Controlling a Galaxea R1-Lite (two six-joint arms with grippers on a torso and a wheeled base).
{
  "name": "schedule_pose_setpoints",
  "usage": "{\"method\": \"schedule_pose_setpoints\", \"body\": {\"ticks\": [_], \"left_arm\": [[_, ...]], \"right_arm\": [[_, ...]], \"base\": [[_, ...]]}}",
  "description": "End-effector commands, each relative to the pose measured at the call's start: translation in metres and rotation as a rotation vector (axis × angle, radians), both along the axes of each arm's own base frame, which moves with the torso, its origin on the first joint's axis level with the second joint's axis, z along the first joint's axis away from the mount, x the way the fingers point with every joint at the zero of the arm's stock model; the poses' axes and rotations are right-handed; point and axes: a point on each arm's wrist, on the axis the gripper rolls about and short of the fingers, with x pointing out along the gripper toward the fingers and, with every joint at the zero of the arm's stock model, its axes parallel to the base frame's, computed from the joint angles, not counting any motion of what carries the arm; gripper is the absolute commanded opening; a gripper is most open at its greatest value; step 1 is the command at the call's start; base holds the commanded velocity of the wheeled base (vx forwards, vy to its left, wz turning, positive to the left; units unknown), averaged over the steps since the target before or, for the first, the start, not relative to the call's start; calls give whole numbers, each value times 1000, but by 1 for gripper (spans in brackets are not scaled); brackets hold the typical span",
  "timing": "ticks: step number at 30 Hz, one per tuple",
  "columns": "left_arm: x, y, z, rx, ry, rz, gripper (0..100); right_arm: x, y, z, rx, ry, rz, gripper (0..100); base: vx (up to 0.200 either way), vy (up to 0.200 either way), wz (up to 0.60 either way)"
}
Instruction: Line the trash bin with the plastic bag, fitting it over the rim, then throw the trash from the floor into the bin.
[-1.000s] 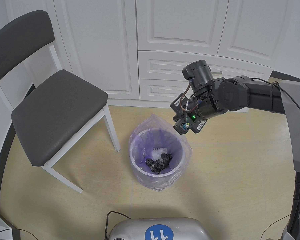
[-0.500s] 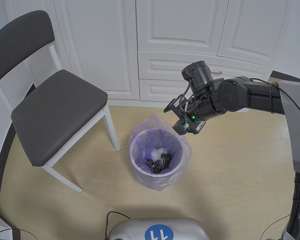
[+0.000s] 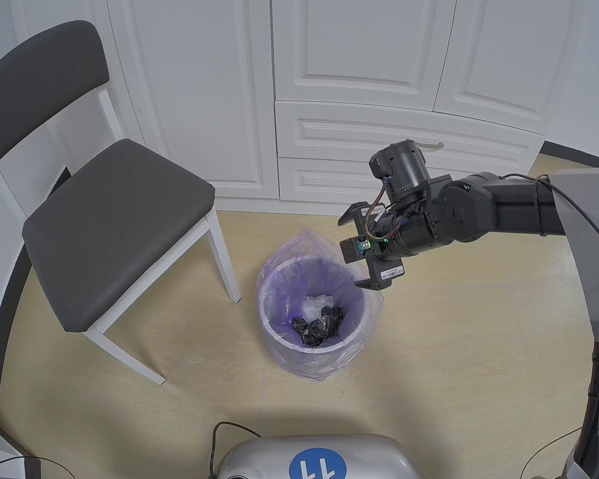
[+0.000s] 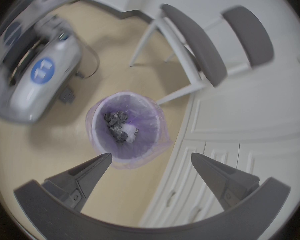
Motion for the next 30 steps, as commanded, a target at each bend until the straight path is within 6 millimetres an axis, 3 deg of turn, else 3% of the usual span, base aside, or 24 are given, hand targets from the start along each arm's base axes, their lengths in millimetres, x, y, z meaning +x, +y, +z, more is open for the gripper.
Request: {"method": "schedule_pose_setpoints", "body": {"ticks": [1,4,6,9,11,12,15,20,23,27,30], "left_arm": [[2,-1,-1,7,10,0,100],[3,-2,-2,9,14,2,100],[4,-3,-2,12,17,2,100],[6,-4,-3,20,30,5,100],[8,-5,-4,24,39,6,100],[10,-7,-7,34,53,6,100],[16,-11,-11,53,84,5,100],[26,-18,-19,81,143,6,100],[32,-20,-21,76,170,18,100],[44,-20,-25,80,215,96,100],[52,-19,-30,91,250,154,100]], "right_arm": [[-8,-24,-36,507,178,-444,100],[-6,-25,-43,720,257,-673,100],[-3,-30,-44,775,272,-744,100],[10,-70,-59,836,290,-909,100],[14,-81,-60,856,273,-930,100],[21,-101,-64,914,222,-948,100],[38,-125,-67,1122,115,-966,100],[54,-150,-75,1419,144,-1051,100],[57,-155,-74,1578,212,-1085,100],[68,-174,-100,1784,215,-1134,100],[67,-180,-118,1845,222,-1128,100]], "base": [[0,0,0],[0,0,0],[0,0,0],[0,0,0],[0,0,0],[0,0,0],[0,0,0],[0,0,0],[0,0,0],[0,0,0],[0,0,0]]}}
